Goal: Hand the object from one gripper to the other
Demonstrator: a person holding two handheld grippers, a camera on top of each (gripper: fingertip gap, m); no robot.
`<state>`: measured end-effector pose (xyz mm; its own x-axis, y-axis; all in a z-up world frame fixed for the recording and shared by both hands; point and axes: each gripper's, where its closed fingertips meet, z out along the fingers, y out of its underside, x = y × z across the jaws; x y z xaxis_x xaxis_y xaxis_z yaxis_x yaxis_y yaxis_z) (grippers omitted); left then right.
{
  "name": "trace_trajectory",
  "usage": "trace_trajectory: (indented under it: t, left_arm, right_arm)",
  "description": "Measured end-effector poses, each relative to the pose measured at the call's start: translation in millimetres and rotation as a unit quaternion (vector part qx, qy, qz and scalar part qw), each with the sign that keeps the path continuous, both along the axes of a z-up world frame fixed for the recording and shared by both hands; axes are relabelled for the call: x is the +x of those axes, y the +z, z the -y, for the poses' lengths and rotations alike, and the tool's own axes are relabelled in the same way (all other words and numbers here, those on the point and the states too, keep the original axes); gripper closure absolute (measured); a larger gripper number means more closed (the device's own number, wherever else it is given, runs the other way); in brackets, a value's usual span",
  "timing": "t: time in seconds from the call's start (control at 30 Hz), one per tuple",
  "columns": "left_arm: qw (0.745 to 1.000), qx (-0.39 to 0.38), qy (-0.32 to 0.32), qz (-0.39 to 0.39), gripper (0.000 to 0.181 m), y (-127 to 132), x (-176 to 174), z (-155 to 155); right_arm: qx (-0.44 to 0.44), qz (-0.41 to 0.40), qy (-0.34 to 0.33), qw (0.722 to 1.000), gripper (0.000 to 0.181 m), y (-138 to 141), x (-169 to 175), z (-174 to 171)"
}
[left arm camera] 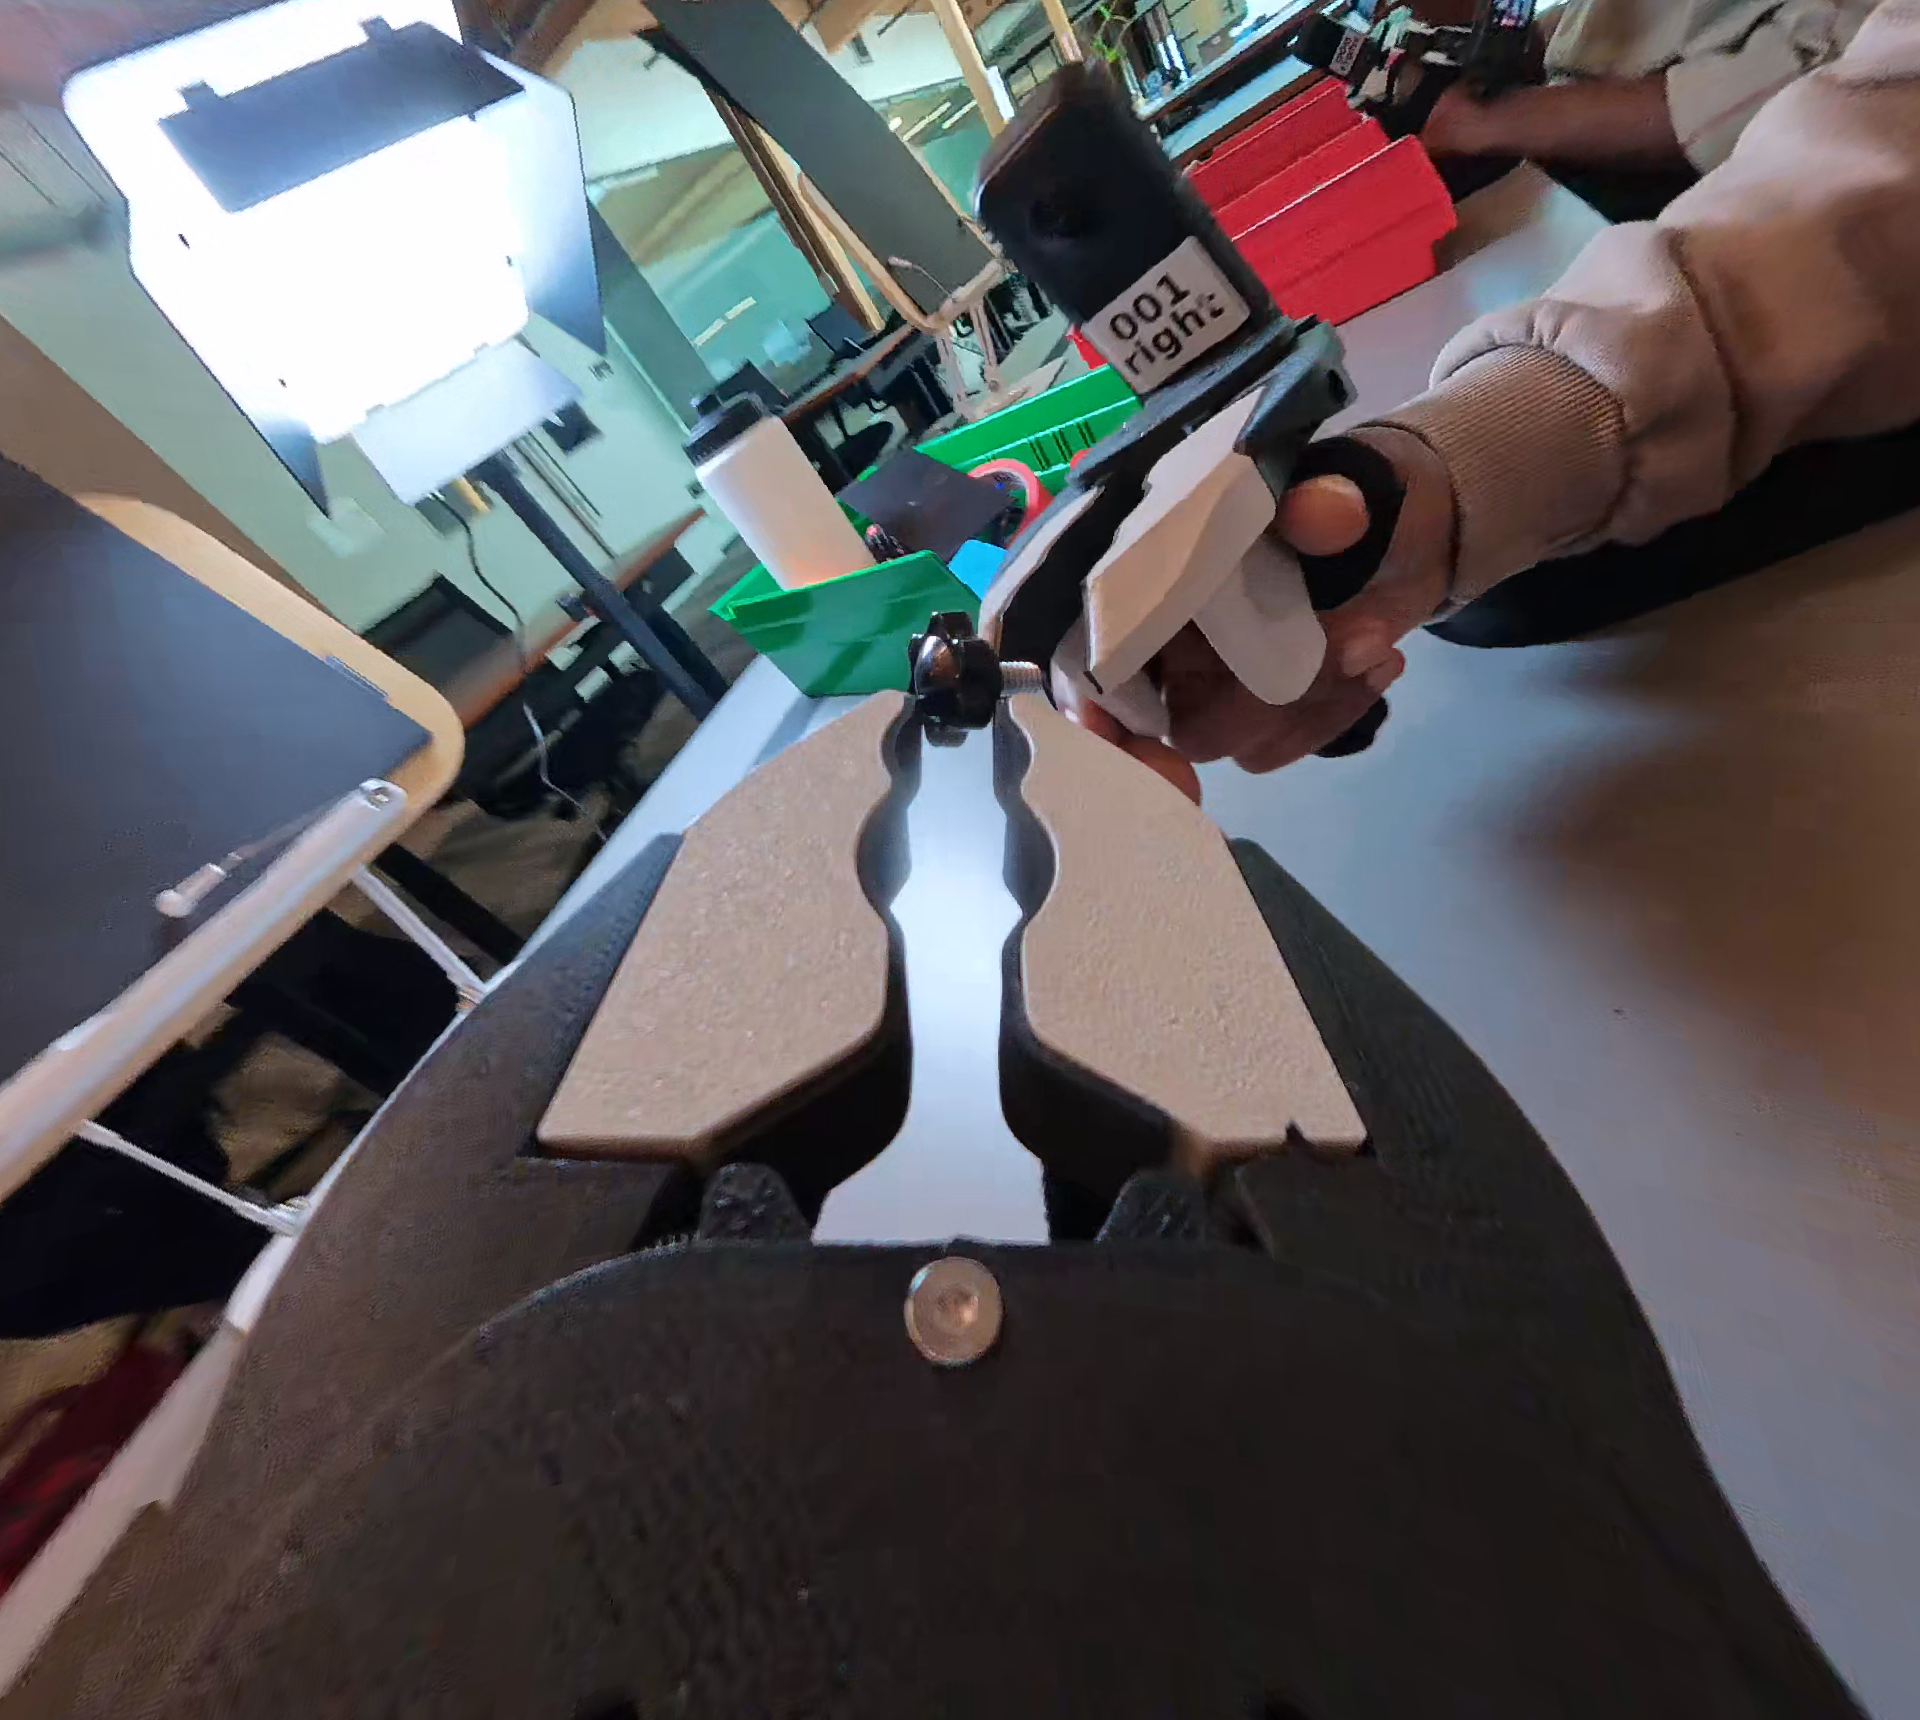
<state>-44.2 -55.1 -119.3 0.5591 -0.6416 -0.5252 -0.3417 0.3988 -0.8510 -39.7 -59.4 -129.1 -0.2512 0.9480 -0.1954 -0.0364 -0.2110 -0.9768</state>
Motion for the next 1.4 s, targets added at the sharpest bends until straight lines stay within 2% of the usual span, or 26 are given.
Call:
trace_trajectory:
  t: [0.2,0.37,0.43,0.5,0.6,0.7,0.8,0.93,1.03,1.17,1.23,1.3,1.33,1.4]
  left_arm:
    - [0.998,0.054,0.012,-0.039,0.168,-1.0,4.0,3.5]
    - [0.996,0.068,0.018,-0.053,0.168,-2.6,4.9,3.3]
    - [0.999,0.026,0.013,-0.030,0.167,-5.5,3.7,-1.0]
    - [0.999,-0.050,-0.007,0.014,0.167,-10.3,1.4,-5.6]
    - [0.975,-0.186,-0.058,0.104,0.158,-14.1,0.5,-8.8]
    - [0.934,-0.292,-0.091,0.183,0.153,-15.4,-0.9,-12.4]
    - [0.902,-0.358,-0.083,0.228,0.155,-19.5,-1.4,-17.9]
    - [0.885,-0.399,-0.049,0.234,0.155,-33.6,-0.1,-24.0]
    - [0.892,-0.393,-0.016,0.223,0.156,-41.5,-1.4,-29.1]
    - [0.927,-0.337,0.024,0.165,0.155,-47.2,-4.9,-33.4]
    - [0.942,-0.308,0.039,0.127,0.165,-49.7,-6.1,-33.6]
    - [0.954,-0.283,0.042,0.093,0.166,-50.5,-6.7,-32.2]
    - [0.955,-0.280,0.037,0.087,0.166,-49.7,-6.4,-31.2]
    - [0.950,-0.295,0.013,0.100,0.166,-46.6,-5.0,-28.1]
  right_arm:
    - [-0.034,-0.011,0.018,0.999,0.171,4.8,1.3,3.0]
    - [-0.024,-0.006,0.009,1.000,0.175,4.0,0.9,3.0]
    - [0.001,-0.004,-0.017,1.000,0.175,3.5,0.6,-1.7]
    - [0.044,-0.005,-0.060,0.997,0.176,4.7,1.8,-10.7]
    - [0.145,0.002,-0.139,0.980,0.176,5.5,5.0,-25.2]
    - [0.265,0.026,-0.217,0.939,0.176,1.8,6.1,-36.9]
    - [0.399,0.077,-0.296,0.864,0.175,-8.5,6.3,-50.8]
    - [0.525,0.120,-0.335,0.773,0.175,-18.8,4.1,-56.1]
    - [0.568,0.138,-0.338,0.738,0.175,-22.9,1.2,-54.6]
    - [0.596,0.150,-0.313,0.724,0.175,-31.5,-5.7,-42.6]
    - [0.597,0.148,-0.298,0.730,0.175,-34.8,-8.7,-35.5]
    - [0.604,0.145,-0.288,0.729,0.175,-35.1,-8.9,-32.7]
    - [0.597,0.138,-0.283,0.738,0.175,-34.0,-8.4,-31.4]
    - [0.547,0.114,-0.255,0.789,0.175,-30.1,-7.9,-24.8]
